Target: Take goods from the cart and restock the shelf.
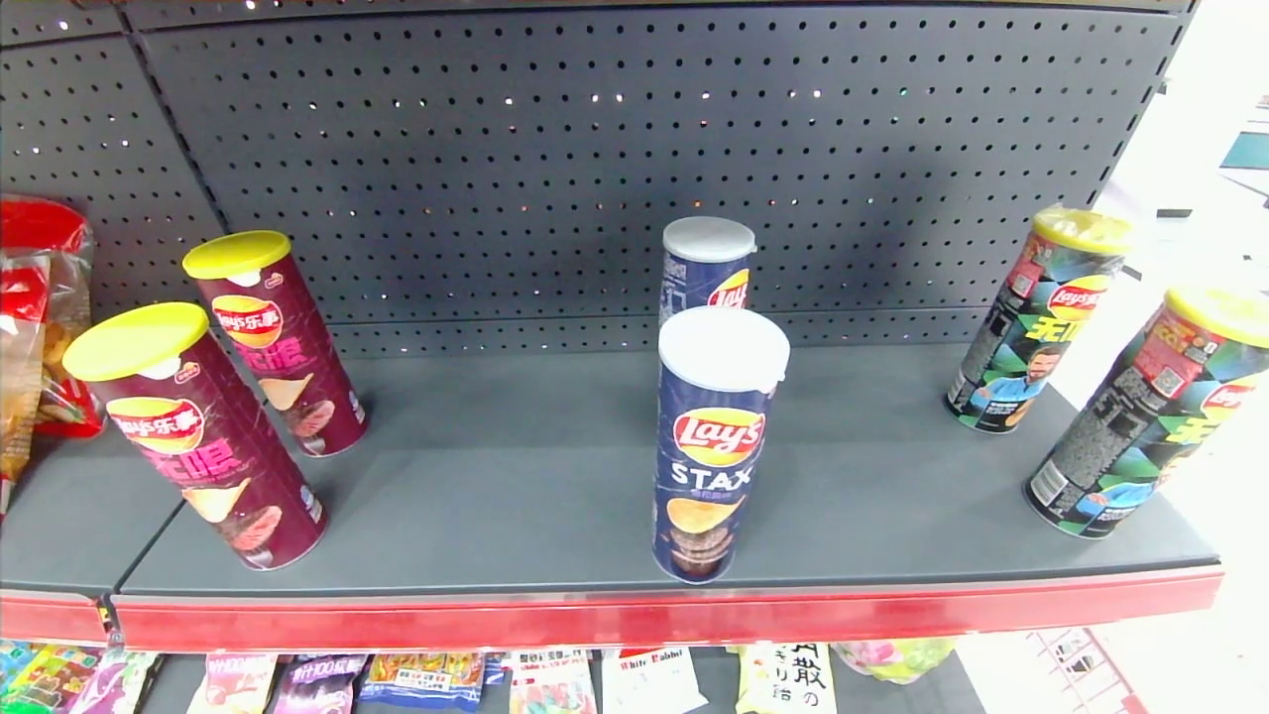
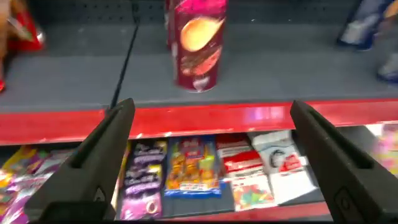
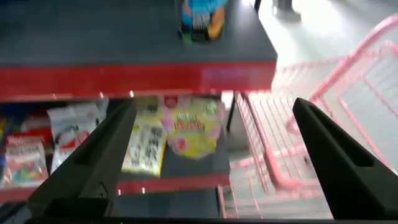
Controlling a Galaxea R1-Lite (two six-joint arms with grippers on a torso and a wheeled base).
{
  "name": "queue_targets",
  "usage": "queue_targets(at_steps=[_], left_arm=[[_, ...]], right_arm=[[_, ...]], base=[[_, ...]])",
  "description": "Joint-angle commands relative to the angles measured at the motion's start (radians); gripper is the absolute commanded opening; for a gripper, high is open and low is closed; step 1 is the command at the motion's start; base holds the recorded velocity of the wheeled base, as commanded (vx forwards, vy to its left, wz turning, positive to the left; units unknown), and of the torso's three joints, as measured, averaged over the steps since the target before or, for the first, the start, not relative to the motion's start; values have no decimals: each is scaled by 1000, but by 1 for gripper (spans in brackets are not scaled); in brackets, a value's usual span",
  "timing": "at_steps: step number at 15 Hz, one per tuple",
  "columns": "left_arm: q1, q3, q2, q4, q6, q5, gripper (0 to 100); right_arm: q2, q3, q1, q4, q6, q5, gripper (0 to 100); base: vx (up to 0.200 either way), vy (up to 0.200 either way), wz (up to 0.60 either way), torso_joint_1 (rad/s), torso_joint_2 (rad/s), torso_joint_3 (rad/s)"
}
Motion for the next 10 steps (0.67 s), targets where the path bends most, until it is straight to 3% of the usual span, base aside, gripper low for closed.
queue_targets(at_steps=[1, 2, 3, 5, 6, 8, 10], left_arm=[[180, 15, 26, 56, 29, 24, 100], [241, 15, 17, 56, 29, 22, 100], [241, 15, 3, 56, 29, 17, 100], [178, 18, -63, 53, 26, -99, 100], [198, 35, -97, 52, 37, -153, 100], [198, 35, -99, 50, 38, -153, 100], [198, 35, -99, 52, 37, -153, 100]], right_arm=[[-27, 58, 39, -15, 33, 37, 100], [-73, 55, 85, -9, 21, 55, 100], [-76, 55, 85, -7, 15, 88, 100], [-90, 55, 78, -7, 12, 88, 100], [-110, 55, 68, -9, 15, 51, 100], [-110, 76, 67, -4, 42, -53, 100], [-110, 76, 67, -4, 38, -46, 100]], base=[[0, 0, 0, 0, 0, 0], [0, 0, 0, 0, 0, 0], [0, 0, 0, 0, 0, 0], [0, 0, 0, 0, 0, 0], [0, 0, 0, 0, 0, 0], [0, 0, 0, 0, 0, 0], [0, 0, 0, 0, 0, 0]])
